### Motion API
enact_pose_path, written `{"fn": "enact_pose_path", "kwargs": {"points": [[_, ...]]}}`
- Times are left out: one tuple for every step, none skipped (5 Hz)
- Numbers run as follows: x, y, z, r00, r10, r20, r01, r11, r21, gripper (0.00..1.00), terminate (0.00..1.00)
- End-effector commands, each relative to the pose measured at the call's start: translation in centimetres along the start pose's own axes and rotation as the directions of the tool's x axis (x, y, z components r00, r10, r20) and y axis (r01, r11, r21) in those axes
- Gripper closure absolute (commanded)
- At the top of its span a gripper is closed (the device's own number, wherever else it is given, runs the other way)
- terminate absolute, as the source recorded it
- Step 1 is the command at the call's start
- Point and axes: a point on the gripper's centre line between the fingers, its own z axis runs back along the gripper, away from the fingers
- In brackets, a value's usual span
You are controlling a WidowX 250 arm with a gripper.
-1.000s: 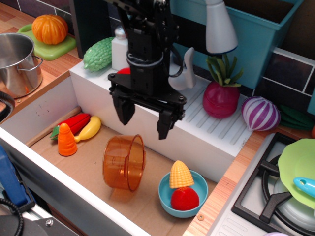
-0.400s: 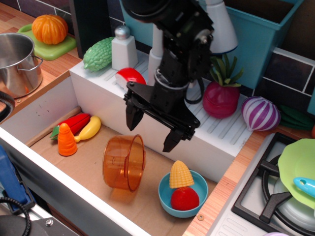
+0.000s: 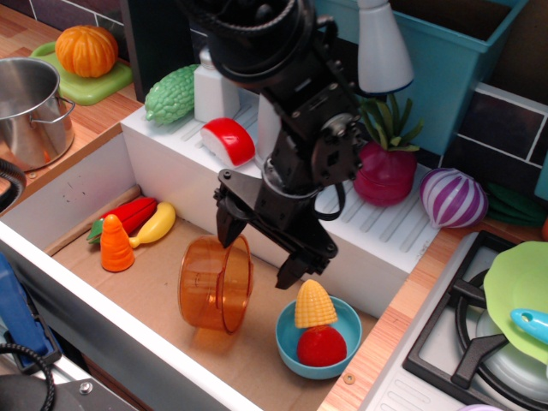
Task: Flip orange pot upright in sink
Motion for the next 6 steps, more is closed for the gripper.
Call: {"fn": "enact_pose_path", "kwargs": {"points": [[-0.3,2.0,-0.7,0.999,-0.019,0.034,0.018,1.0,0.012,0.0,0.0],[-1.2,3.6,-1.7,0.998,-0.043,0.045,0.042,0.999,0.027,0.0,0.0],[-1.9,4.9,-2.5,0.997,-0.054,0.054,0.051,0.998,0.042,0.0,0.0],[-2.4,6.0,-3.3,0.995,-0.062,0.073,0.058,0.997,0.05,1.0,0.0],[-2.7,7.1,-3.9,0.992,-0.091,0.087,0.086,0.994,0.062,1.0,0.0],[-3.0,7.7,-4.5,0.985,-0.135,0.11,0.129,0.99,0.066,0.0,0.0]]}}
